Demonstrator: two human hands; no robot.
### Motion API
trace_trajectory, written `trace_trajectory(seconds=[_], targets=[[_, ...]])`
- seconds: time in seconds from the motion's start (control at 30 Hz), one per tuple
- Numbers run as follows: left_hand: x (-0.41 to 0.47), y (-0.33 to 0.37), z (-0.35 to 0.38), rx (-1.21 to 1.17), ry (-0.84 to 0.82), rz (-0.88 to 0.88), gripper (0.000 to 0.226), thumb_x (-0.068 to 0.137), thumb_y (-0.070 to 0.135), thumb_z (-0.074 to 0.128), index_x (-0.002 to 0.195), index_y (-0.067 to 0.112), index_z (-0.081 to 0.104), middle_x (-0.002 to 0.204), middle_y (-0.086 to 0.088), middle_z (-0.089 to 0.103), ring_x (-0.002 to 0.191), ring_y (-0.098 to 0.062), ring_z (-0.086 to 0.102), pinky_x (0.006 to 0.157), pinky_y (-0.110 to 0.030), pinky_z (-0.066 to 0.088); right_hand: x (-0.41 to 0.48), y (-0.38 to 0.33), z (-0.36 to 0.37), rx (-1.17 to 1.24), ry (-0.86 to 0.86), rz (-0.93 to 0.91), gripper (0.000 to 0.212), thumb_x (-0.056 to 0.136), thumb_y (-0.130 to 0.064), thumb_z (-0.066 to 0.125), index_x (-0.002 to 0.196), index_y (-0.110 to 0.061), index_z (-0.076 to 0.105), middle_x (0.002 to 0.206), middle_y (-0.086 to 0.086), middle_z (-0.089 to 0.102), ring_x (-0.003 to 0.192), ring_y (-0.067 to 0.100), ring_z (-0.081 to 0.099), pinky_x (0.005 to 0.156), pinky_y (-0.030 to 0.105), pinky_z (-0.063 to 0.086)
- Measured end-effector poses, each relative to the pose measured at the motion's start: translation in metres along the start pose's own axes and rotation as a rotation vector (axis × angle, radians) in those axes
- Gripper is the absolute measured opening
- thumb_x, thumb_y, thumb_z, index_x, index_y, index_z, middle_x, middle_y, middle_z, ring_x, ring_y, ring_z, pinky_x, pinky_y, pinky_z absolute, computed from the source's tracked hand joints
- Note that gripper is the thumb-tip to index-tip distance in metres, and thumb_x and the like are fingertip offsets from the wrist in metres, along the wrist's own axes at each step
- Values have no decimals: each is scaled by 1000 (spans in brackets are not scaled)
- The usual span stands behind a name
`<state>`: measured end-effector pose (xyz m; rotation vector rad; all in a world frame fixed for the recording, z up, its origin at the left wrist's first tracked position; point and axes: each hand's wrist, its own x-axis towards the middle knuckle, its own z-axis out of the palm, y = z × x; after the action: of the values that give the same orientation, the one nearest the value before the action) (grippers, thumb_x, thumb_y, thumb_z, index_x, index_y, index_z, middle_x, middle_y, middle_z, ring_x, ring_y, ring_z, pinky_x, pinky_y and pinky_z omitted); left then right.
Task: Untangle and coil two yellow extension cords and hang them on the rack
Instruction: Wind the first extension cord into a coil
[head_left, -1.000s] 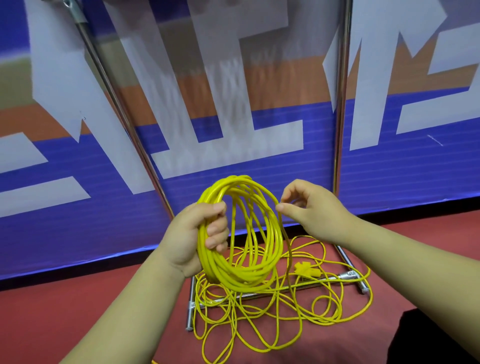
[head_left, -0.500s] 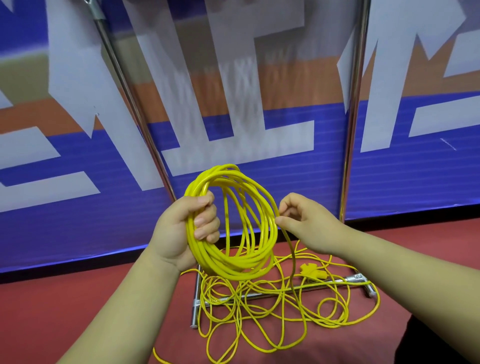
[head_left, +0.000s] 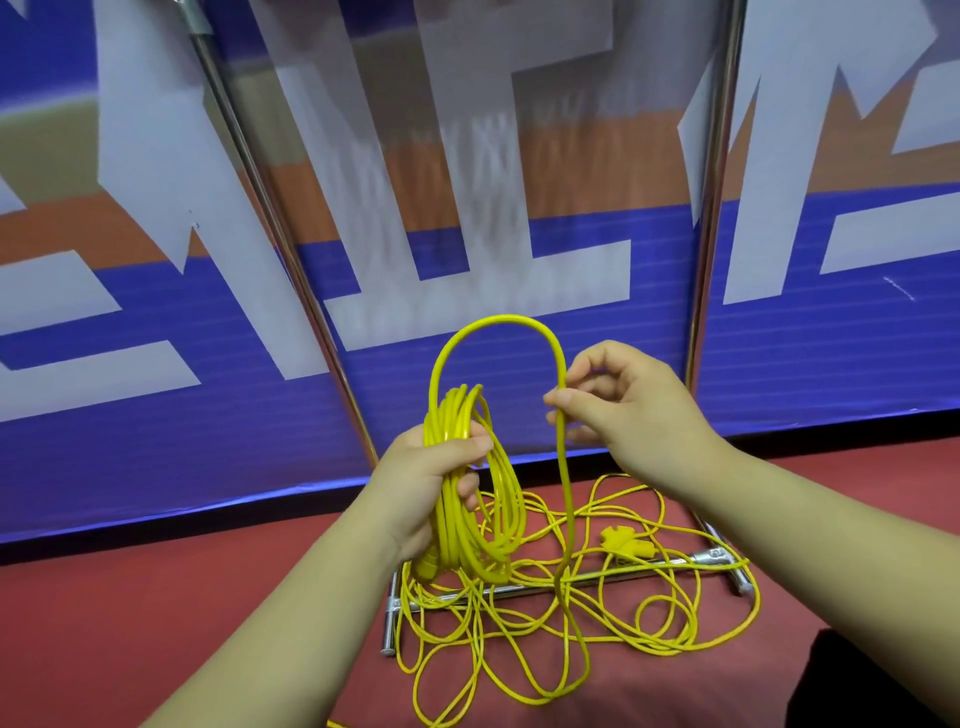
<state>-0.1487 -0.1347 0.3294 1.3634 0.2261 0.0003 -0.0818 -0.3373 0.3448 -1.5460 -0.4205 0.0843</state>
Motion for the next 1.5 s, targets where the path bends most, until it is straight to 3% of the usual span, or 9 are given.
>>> trace_trajectory(seconds=[0.23,0.33,0.43,0.6,0.77,1.1,1.23,1.33,1.5], targets=[[0,-14,26,62,-40,-54,45,69,16,85,108,2,68,78,-19,58,45,-15,46,47,-27,44,-5,-15,0,146,6,33,12,91,-2,68,94,-11,62,92,23,72,80,24,75,63,35,62],[-2,-15,36,70,-113,-65,40,75,14,78,110,2,66,88,-23,70,47,-15,50,47,-27,46,-4,-17,-3,181,21,56,12,91,-2,68,97,-12,63,96,23,72,83,25,75,70,43,63],[-5,-16,44,109,-153,-92,44,78,12,74,114,-10,62,71,-9,71,47,-15,54,45,-25,46,-4,-18,-7,215,35,75,14,91,-3,68,96,-14,63,98,23,72,85,25,76,74,48,63],[-5,-16,52,200,-178,-92,36,75,21,72,98,-8,71,65,-11,63,48,-16,56,46,-23,47,-3,-15,-15,227,45,83,13,91,-5,68,97,-17,65,96,21,73,88,27,76,78,50,62],[2,-4,48,133,-160,-80,21,74,18,73,88,1,73,68,-12,63,50,-16,55,45,-22,47,-2,-7,-22,39,7,-44,23,88,-6,73,104,-22,71,107,6,73,88,14,72,78,32,61],[7,38,12,-232,-30,52,18,81,20,62,71,14,75,75,-4,53,47,-10,53,45,-21,47,-12,38,-17,-325,-455,109,23,78,-9,84,92,-12,66,81,0,70,75,11,66,78,34,55],[3,45,7,-355,-35,63,25,87,20,57,69,13,74,72,-1,51,45,-9,51,45,-20,47,-15,52,0,-420,-502,56,25,77,-21,84,87,-26,62,101,10,72,91,25,69,88,42,56],[0,45,1,-395,-53,54,24,87,21,57,71,13,73,72,0,50,46,-9,51,45,-21,47,-18,60,14,-414,-518,41,26,82,-17,80,85,-29,58,112,5,70,94,23,67,85,38,53],[-2,45,-14,-430,-34,53,22,87,20,57,73,13,73,73,2,53,49,-7,51,47,-20,48,-18,72,28,-338,-576,45,25,86,-10,74,82,-28,57,118,0,68,112,13,65,101,37,50]])
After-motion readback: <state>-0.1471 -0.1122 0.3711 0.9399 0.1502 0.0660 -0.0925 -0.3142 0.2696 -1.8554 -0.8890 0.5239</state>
